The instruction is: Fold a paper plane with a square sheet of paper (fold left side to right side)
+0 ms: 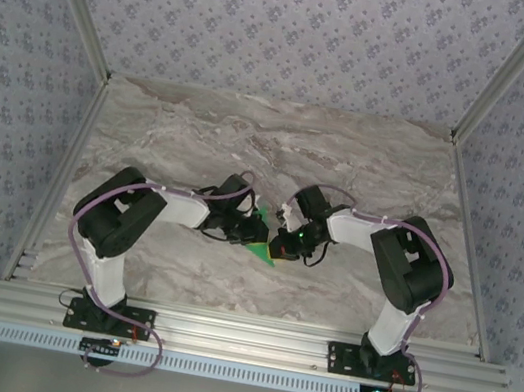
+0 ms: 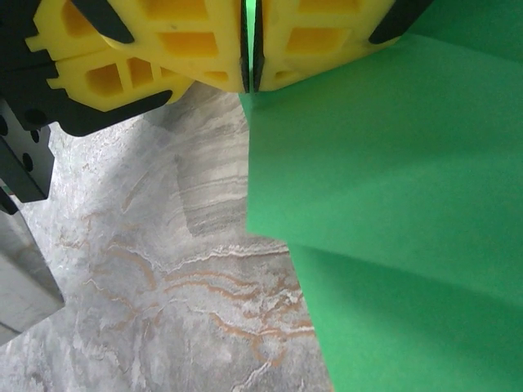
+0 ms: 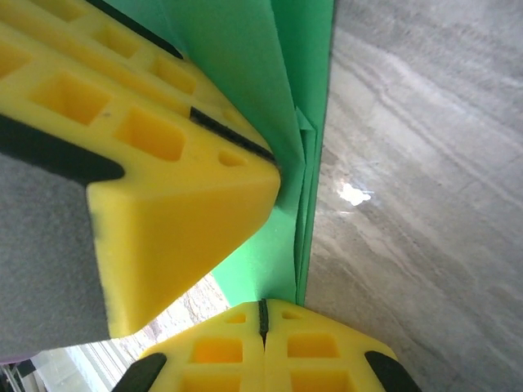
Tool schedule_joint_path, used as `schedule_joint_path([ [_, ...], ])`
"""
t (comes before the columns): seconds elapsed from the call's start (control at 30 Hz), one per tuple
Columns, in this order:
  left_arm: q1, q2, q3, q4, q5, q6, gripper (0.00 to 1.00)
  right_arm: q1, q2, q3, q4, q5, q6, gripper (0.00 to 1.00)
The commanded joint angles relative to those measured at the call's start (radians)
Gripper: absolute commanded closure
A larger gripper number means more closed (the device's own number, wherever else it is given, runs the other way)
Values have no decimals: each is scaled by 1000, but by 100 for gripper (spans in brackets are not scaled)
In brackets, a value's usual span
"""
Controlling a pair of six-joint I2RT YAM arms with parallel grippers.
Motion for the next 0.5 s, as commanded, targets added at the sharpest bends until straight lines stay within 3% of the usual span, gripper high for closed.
schedule_joint_path([
  [0.0, 72, 49, -20, -43, -149, 73, 88, -8, 71, -55, -155, 278, -25, 100],
  [0.47, 193, 63, 29, -70, -153, 159, 88, -8, 72, -61, -167, 283, -31, 100],
])
